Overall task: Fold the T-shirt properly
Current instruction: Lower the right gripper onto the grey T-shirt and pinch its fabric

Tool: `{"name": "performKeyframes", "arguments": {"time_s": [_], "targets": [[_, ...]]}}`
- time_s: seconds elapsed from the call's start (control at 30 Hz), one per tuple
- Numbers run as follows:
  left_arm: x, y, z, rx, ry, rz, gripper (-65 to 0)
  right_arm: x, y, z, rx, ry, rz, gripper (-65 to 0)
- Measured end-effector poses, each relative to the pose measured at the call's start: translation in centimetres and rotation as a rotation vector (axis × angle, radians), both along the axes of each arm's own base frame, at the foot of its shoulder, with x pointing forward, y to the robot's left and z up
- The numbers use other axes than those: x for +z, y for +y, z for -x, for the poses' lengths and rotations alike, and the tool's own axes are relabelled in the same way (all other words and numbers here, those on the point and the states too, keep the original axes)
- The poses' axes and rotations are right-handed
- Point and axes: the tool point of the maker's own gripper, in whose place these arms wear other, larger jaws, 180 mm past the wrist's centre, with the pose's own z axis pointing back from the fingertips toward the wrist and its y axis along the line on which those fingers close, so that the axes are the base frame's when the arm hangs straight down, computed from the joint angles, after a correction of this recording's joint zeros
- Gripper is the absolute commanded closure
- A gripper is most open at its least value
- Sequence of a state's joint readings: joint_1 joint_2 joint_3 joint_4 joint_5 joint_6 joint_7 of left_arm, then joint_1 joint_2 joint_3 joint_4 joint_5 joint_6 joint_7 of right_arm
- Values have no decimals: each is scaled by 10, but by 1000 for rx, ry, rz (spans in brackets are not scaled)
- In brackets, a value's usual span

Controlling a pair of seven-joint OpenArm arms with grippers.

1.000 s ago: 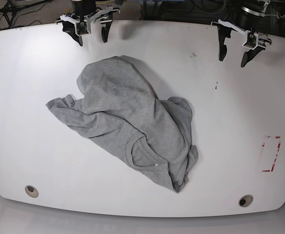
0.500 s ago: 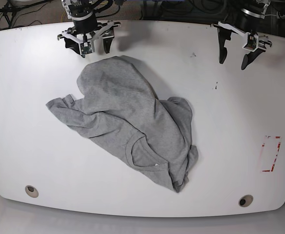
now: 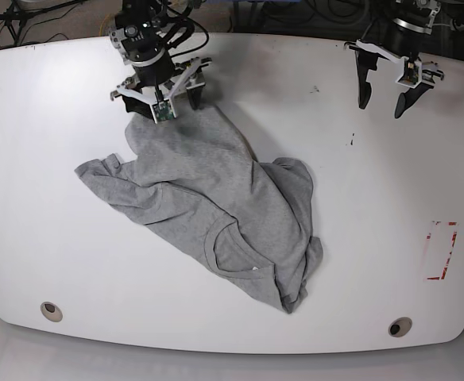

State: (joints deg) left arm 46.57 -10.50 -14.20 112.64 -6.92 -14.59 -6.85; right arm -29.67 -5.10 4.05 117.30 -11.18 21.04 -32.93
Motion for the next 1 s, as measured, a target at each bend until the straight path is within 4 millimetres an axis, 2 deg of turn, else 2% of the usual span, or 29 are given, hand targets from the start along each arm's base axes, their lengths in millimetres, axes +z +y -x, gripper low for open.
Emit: {"name": "performKeyframes", "arguments": {"time_s": [0.1,0.2,0.3,0.77,0.9,1.0], "targets": [[0,0,0,-1,-1,0,-385,7,0,-12,-2,-37,-5,-423],[1,0,-1,-1,-5,0,-385,4,-3,-18,-22,-51,-23,-423],[1,0,-2,-1,-6,0,-386,-6,-9,-15,-37,-18,-4,-422],[-1,0,-2,0,4,-2,-392,-21,-21,-16,-81,1,-13,-422],[-1,0,-1,1,7,-3,-392,-22,-18,-23,-70,8,-7,-424],[-1,0,-2,0,5,-2,-391,-15,-9,-34,-41,-20,-20,-424]]}}
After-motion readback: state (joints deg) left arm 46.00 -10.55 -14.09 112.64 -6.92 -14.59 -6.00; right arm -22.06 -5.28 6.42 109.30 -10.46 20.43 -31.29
